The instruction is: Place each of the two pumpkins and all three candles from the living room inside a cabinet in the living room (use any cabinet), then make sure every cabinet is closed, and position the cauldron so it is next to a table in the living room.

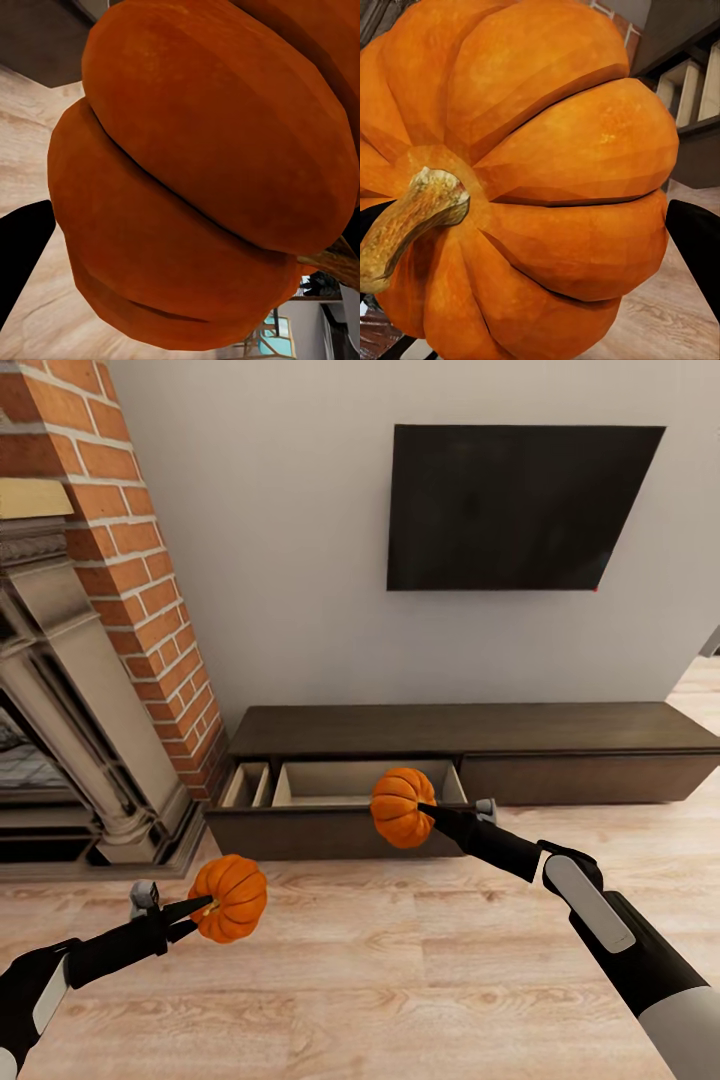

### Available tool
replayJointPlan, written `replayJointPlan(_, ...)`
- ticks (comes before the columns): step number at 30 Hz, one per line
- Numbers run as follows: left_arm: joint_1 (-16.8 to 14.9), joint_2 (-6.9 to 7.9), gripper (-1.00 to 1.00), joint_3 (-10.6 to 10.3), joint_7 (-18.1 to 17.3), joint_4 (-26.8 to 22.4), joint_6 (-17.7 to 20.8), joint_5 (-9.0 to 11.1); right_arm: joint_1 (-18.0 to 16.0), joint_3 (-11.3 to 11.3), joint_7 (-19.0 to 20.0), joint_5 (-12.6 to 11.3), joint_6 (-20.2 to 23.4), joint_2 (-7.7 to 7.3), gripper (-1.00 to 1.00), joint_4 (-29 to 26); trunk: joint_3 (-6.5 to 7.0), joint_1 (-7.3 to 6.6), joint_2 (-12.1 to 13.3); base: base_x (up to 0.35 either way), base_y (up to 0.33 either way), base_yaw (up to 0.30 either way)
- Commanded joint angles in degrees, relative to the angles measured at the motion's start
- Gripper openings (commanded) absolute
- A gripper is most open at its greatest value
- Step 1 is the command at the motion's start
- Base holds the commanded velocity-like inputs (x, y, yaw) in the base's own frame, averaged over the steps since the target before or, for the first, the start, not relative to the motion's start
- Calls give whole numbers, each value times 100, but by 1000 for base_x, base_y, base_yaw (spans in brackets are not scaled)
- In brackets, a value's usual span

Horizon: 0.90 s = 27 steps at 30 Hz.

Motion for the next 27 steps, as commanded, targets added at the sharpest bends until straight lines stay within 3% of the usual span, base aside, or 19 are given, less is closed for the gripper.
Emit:
replayJointPlan(1,-1,3,-100,2,-11,0,53,-3,-4,8,4,-27,16,-4,-100,15,15,-23,39,0,0,0)
replayJointPlan(12,0,9,-100,2,-11,0,53,-3,-4,8,-3,-83,25,-8,-100,183,214,-264,480,0,0,-22)
replayJointPlan(27,-2,9,-100,2,-11,0,53,-3,-4,8,-23,9,27,-6,-100,157,437,-550,1002,0,0,-229)
